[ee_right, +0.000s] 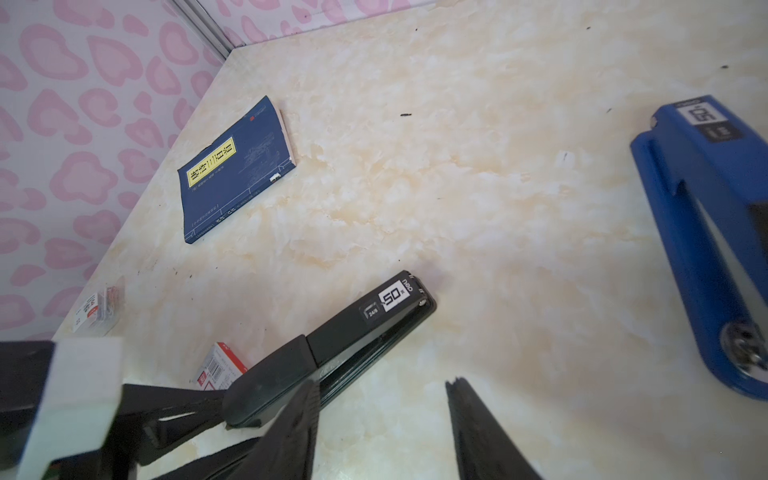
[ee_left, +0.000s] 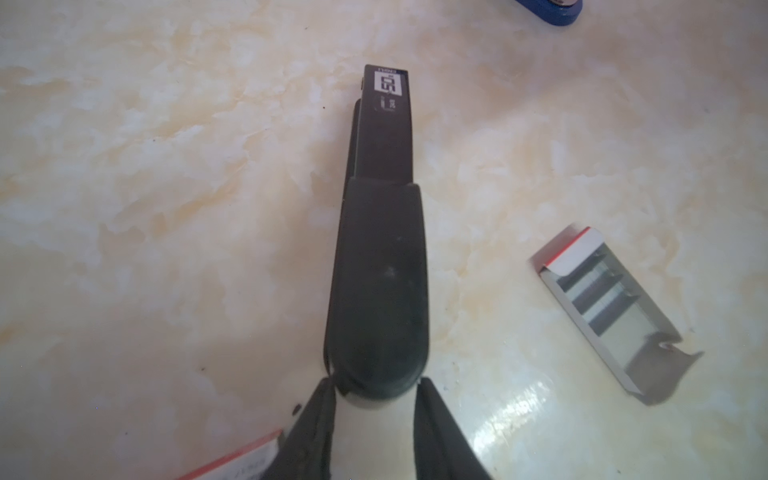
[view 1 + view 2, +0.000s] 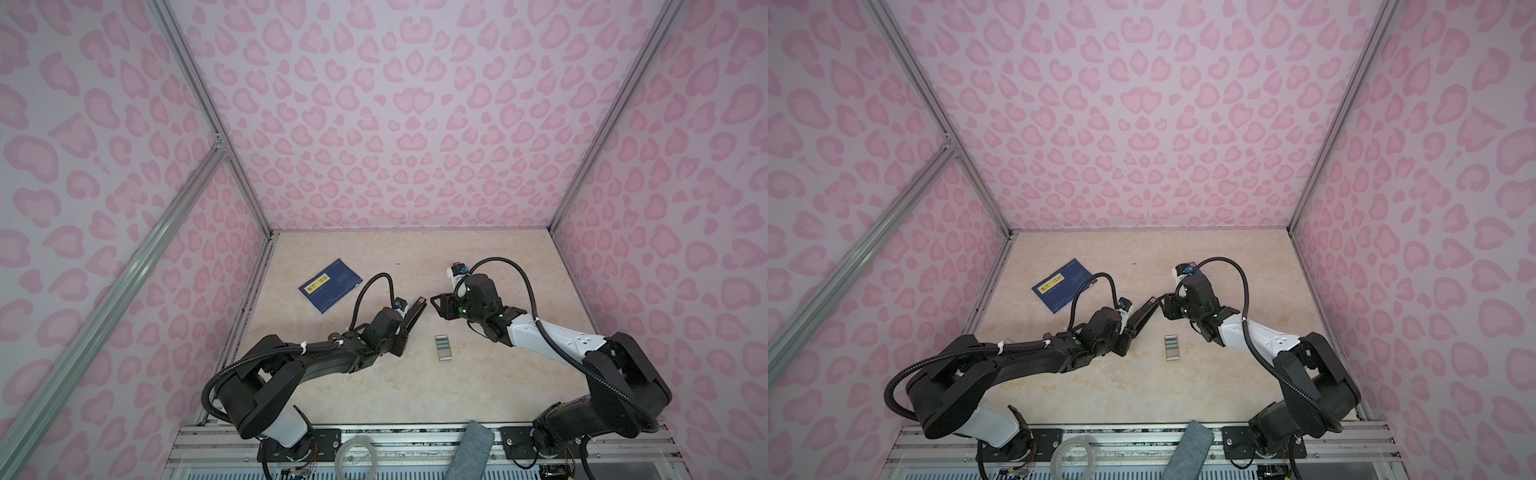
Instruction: Load the staples into the stapler
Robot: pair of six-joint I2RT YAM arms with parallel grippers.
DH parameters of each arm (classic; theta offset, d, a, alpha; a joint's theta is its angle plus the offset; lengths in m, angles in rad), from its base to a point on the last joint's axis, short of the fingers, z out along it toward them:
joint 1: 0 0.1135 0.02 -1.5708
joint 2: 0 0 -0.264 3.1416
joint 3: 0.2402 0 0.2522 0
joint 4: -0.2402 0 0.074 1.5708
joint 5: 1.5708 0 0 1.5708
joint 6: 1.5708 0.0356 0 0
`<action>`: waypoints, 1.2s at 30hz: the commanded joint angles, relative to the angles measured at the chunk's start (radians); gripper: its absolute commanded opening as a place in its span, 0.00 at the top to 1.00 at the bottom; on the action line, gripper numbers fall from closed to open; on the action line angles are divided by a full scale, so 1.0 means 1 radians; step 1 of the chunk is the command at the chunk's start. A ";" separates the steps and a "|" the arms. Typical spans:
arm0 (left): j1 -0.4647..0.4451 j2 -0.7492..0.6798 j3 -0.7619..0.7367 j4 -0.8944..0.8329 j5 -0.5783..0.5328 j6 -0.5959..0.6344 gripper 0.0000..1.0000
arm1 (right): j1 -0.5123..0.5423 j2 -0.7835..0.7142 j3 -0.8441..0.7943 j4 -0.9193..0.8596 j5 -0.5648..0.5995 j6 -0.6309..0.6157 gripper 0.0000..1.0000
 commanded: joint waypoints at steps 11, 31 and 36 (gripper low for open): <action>0.009 -0.033 0.226 -0.391 -0.019 -0.017 0.33 | -0.008 -0.083 -0.048 -0.041 -0.030 -0.001 0.46; 0.019 0.332 0.617 -0.726 0.023 0.031 0.71 | -0.011 -0.160 -0.134 -0.035 -0.011 0.023 0.47; 0.019 0.356 0.613 -0.733 0.020 0.028 0.88 | -0.014 -0.156 -0.139 -0.028 -0.011 0.028 0.47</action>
